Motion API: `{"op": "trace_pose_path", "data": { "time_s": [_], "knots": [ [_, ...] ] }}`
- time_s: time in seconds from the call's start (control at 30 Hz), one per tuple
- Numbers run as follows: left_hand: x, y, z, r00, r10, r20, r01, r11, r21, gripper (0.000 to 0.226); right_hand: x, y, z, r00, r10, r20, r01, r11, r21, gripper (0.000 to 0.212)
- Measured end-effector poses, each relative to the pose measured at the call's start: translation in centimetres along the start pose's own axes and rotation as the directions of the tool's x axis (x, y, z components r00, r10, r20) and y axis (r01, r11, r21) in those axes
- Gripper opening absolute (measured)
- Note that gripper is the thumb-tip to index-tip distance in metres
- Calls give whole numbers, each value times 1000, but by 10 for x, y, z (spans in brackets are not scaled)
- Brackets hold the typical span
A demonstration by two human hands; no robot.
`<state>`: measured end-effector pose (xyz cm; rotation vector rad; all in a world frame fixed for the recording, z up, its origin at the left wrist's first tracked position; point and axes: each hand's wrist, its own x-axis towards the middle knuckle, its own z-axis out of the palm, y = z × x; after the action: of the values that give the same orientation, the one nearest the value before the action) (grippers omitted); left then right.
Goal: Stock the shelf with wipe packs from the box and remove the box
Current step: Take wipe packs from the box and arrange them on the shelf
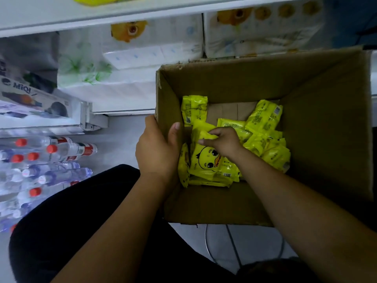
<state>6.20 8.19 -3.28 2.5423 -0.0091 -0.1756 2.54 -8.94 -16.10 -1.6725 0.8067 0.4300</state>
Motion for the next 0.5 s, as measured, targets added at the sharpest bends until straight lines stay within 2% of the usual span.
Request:
{"op": "trace_pose_path", "data": {
  "time_s": [0.1,0.17,0.2,0.23,0.3,0.33,0.37,0.43,0.47,0.5],
  "knots": [
    [0,3,2,1000,-17,7,17,1000,0,34,-37,-20,-28,1000,-16,-27,20,987,158,50],
    [-2,5,2,1000,-28,12,29,996,-86,36,-58,-33,-50,999,-40,-13,42,964,261,23],
    [-6,9,0,1000,-20,-9,18,987,-159,40,-69,-39,-60,998,-64,11,58,953,297,18],
    [-8,12,-2,998,14,-65,-28,973,-228,44,-78,-45,-69,995,-94,32,79,944,321,19],
    [-16,23,-7,968,98,-232,-172,929,-327,36,-95,-55,-83,990,-136,44,112,928,356,48],
    [-22,30,-11,961,98,-260,-194,904,-380,25,-104,-59,-88,988,-146,40,120,914,387,61],
    [-29,39,-17,975,78,-209,-166,878,-449,18,-111,-62,-94,989,-148,27,122,895,428,64],
    [-48,56,-29,998,56,5,-45,847,-529,30,-129,-66,-104,990,-144,13,111,819,564,48],
    [-60,59,-33,995,39,97,21,833,-553,35,-137,-67,-109,990,-138,19,96,775,624,49],
    [-70,60,-35,985,18,172,90,793,-602,38,-145,-68,-112,990,-137,29,82,736,671,61]
  ]
}}
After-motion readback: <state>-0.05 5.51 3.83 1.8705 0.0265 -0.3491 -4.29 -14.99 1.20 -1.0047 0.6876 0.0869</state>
